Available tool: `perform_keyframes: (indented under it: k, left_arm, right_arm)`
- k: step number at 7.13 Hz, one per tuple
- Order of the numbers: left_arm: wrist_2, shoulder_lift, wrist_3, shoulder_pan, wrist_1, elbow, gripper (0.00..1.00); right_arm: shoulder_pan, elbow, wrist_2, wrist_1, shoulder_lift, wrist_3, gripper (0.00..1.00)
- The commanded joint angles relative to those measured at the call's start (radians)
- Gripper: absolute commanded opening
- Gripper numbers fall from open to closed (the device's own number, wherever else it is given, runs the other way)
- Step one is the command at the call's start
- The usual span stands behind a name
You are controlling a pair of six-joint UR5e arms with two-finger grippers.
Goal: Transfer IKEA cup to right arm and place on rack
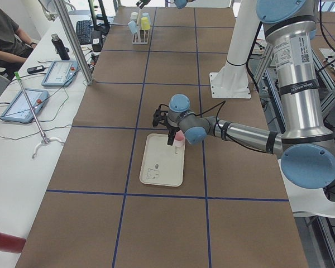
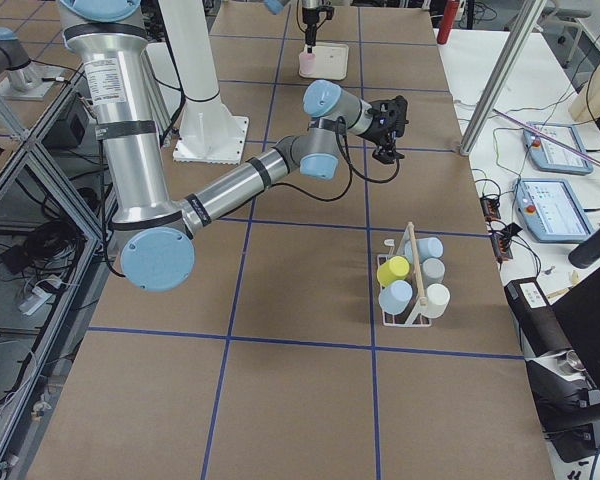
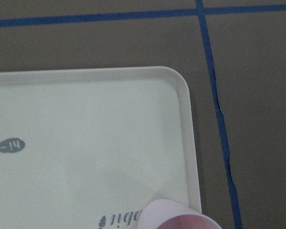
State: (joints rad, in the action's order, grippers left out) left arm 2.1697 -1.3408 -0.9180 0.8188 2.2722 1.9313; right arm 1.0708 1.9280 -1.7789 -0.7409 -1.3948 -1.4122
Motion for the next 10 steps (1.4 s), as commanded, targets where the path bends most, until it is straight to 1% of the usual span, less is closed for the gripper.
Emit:
perform_keyframes:
  k: [1, 3, 5, 6, 9, 10]
  left_arm:
    - [-0.002, -0.001, -0.009, -0.015, 0.001, -0.015, 1.0]
    - [-0.007, 0.008, -0.004, -0.012, 0.001, -0.028, 1.0]
    - [-0.008, -0.003, -0.004, -0.015, 0.001, -0.076, 1.0]
    - [-0.008, -0.004, -0.009, -0.013, 0.001, -0.081, 1.0]
    - [0.004, 0.002, 0.001, -0.01, 0.007, -0.051, 0.99]
    - [0.004, 0.005, -0.001, -0.01, 0.007, -0.048, 0.72]
  right_arm:
    - [-0.002, 0.005, -0.001, 0.0, 0.0, 0.001, 1.0]
    - [-0.002, 0.006, -0.001, 0.0, 0.0, 0.001, 1.0]
    - [-0.002, 0.006, -0.001, 0.0, 0.002, 0.001, 1.0]
    - [-0.002, 0.006, -0.001, 0.0, 0.002, 0.001, 1.0]
    - [-0.002, 0.009, -0.002, 0.0, 0.0, 0.002, 1.0]
    - [-0.002, 0.009, -0.002, -0.002, 0.0, 0.004, 1.0]
